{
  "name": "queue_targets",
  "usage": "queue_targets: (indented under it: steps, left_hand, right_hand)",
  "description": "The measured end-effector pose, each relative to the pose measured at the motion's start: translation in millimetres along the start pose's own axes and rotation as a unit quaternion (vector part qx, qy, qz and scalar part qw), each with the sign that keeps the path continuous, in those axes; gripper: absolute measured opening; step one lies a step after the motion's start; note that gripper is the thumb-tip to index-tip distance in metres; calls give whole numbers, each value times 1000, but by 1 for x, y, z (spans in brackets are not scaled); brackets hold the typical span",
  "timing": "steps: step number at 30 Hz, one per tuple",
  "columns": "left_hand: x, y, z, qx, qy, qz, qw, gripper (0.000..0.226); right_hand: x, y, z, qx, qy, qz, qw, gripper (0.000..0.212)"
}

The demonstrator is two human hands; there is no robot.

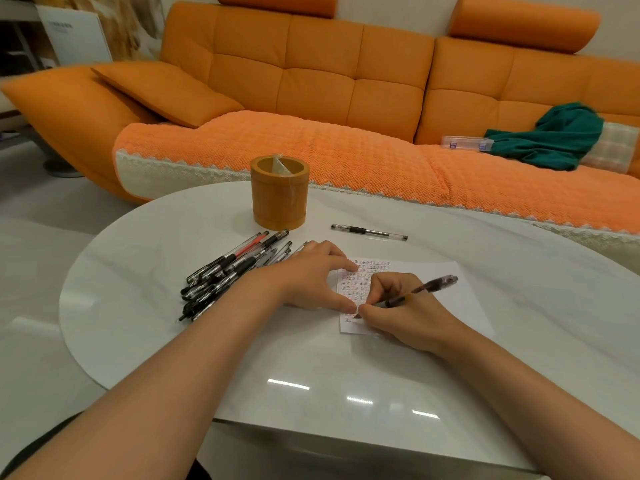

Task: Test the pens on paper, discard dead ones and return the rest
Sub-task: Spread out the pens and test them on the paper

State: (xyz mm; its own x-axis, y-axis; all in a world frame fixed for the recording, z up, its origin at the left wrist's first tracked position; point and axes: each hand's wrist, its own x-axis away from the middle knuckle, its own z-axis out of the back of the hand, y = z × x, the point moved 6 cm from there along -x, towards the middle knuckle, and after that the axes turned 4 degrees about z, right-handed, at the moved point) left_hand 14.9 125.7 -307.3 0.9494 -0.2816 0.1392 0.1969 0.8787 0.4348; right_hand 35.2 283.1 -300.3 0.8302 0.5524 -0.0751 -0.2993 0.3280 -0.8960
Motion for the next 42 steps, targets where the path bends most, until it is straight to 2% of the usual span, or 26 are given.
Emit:
queue_targets:
  steps: [6,21,27,42]
  left_hand:
    - [-1,0,0,-3,0,-1,1000,79]
    - [1,1,1,0,0,1,1000,78]
    - [1,0,0,3,0,1,1000,77]
    - [0,-1,0,-3,0,1,1000,78]
  right_hand:
    - [-1,-4,-3,22,-3,40,999,27]
    - [0,-1,-3,41,-1,31,999,24]
    - [0,-2,-4,43,-29,27,998,22]
    - [0,-1,-3,42,-2,36,998,24]
